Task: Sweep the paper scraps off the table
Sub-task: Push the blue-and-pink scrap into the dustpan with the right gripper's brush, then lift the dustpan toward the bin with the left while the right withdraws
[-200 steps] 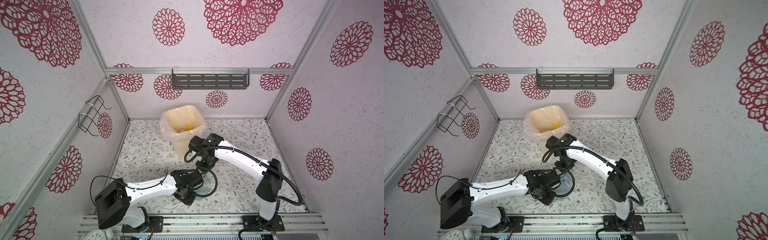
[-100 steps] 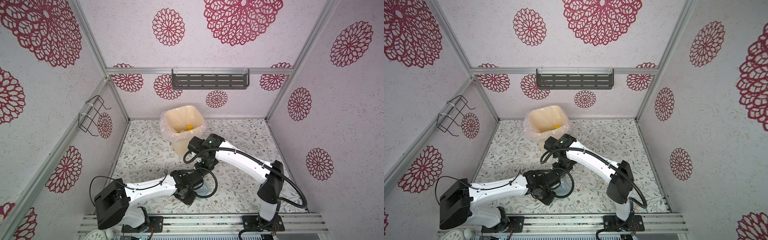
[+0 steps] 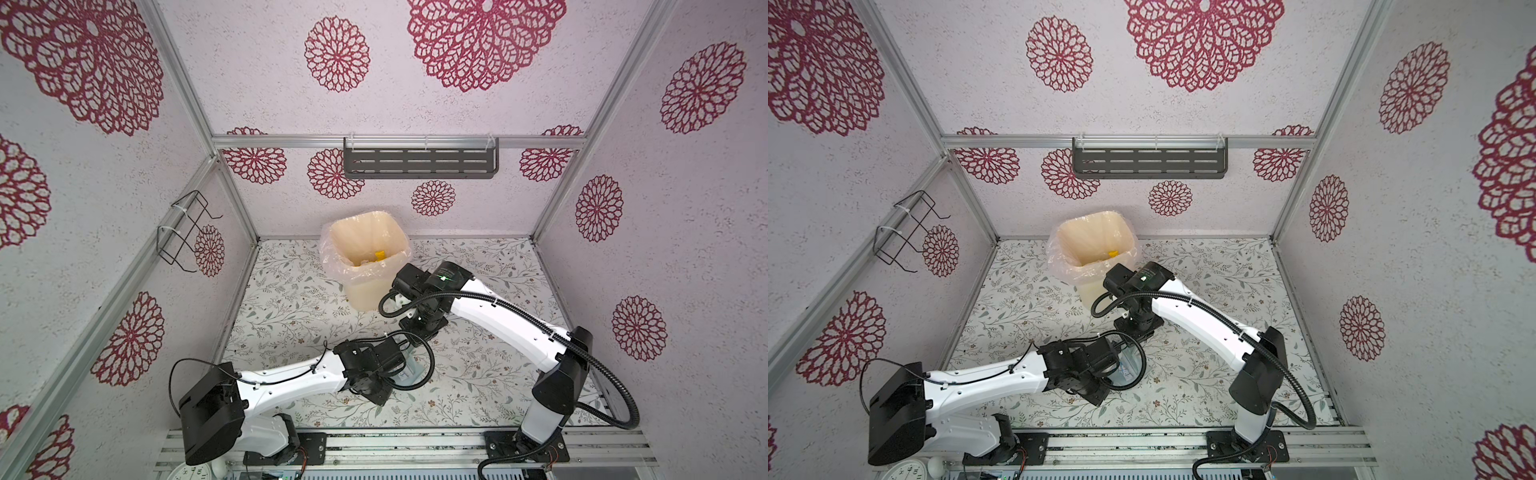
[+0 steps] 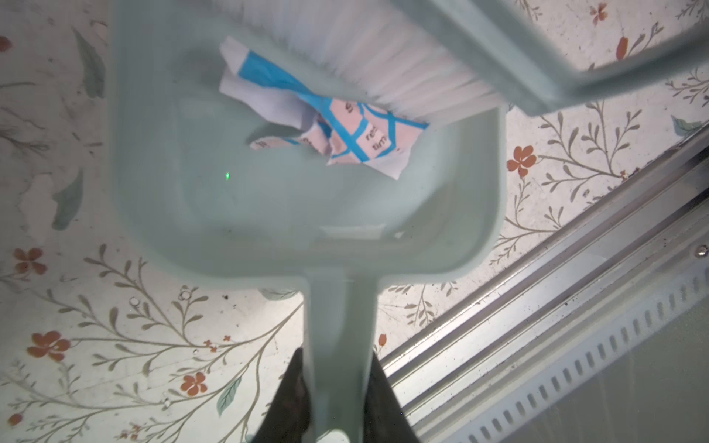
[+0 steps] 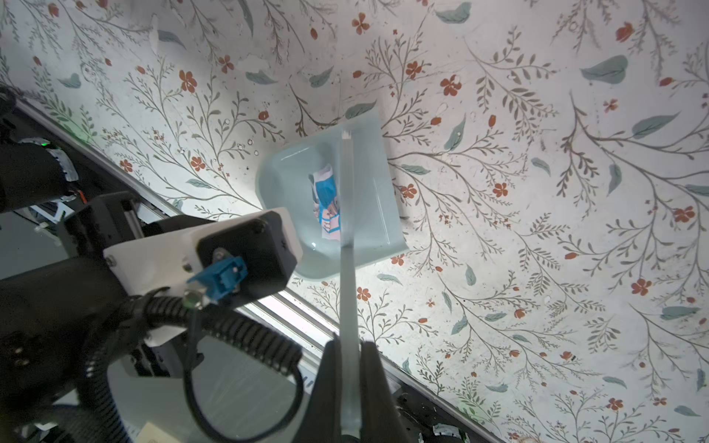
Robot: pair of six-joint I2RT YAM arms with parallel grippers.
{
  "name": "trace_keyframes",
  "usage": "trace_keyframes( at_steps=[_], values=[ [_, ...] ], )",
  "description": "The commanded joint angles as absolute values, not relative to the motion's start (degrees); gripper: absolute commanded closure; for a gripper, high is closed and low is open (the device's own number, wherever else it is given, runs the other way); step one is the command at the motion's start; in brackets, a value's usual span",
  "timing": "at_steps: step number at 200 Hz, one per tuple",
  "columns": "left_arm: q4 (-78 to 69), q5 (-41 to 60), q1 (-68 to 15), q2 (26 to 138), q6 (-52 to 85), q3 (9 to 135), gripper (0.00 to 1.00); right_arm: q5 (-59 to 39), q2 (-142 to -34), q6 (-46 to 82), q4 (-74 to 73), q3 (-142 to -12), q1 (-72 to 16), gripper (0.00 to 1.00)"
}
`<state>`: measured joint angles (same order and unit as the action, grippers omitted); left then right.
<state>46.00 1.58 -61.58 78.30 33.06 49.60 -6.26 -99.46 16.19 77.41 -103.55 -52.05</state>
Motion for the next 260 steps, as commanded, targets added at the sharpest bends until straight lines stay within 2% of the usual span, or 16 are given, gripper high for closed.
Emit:
trace_keyframes(
  at_steps=[1,45,80,176,234,260],
  values=[
    [44.71,-0.76,-62.2,76.01,32.61,48.53,1.0,-5.52,-95.77,16.61,80.43,-106.22,-50.01,1.0],
    [44.84,-2.84,-62.7,73.97,31.87,48.77,1.0,-0.81,-94.11,15.83,84.86,-111.19,-45.95,1.0],
    [46.22,-5.56,-63.88,70.95,31.9,49.97,1.0,-0.41,-90.76,15.97,83.62,-109.73,-41.83,1.0],
    [66.11,-14.8,-70.93,63.06,37.9,65.01,1.0,-16.65,-69.94,18.97,63.11,-76.65,-23.42,1.0],
    [77.33,-20.13,-71.21,62.45,39.38,78.32,1.0,-19.65,-66.52,18.81,59.74,-70.59,-19.11,1.0],
    [81.47,-21.09,-68.6,62.67,39.12,84.72,1.0,-20.62,-66.14,18.72,58.74,-69.66,-18.42,1.0]
  ],
)
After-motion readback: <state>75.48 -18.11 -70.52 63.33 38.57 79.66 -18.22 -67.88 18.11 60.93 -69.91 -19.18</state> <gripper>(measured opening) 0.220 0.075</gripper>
